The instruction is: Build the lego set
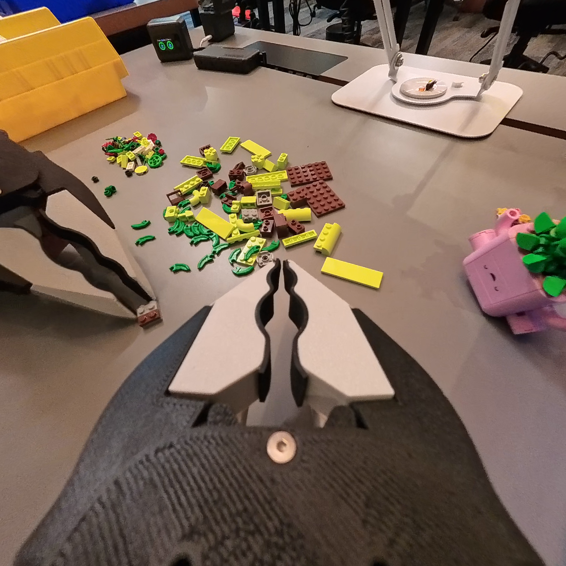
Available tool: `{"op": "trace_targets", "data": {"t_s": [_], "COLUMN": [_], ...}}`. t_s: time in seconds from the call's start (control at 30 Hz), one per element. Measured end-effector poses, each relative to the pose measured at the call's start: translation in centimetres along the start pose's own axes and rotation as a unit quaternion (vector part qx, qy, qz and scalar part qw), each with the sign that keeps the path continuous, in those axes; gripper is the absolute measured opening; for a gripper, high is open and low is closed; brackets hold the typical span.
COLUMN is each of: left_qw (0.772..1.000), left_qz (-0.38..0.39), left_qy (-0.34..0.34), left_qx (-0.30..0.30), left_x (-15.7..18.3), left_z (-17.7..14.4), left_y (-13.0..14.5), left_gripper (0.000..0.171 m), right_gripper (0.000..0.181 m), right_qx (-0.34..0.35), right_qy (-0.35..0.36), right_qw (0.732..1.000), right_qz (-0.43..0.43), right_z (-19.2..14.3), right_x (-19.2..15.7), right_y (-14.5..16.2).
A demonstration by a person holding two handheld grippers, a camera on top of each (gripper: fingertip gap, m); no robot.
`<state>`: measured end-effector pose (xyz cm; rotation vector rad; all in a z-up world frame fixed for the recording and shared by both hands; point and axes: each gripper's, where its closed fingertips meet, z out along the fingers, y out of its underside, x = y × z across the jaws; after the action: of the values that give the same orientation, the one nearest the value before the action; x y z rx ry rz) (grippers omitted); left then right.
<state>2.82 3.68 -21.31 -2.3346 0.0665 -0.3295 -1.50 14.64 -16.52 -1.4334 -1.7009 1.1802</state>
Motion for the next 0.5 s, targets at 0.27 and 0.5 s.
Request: {"op": "trace_targets", "data": {"t_s": [0.27,0.5], "left_qw": [1.0,1.0], "left_qz": [0.002,0.001], "left_qy": [0.01,0.023], "left_qx": [-0.002,-0.002], "left_x": [0.25,0.53], "left_z": [0.05,0.04], "left_y": [0.06,0.08], "left_gripper": [0.006,0.009], "right_gripper": [0.001,0.001], "right_qx": [-0.006,-0.011], "right_qy": [-0.002,-0.001], "right_qw": [1.0,1.0], "right_qz": [0.0,-0.001], "right_z": [0.13,0.23], "right_x": [-0.05,-0.05], "right_y": [0.14,0.27]}}
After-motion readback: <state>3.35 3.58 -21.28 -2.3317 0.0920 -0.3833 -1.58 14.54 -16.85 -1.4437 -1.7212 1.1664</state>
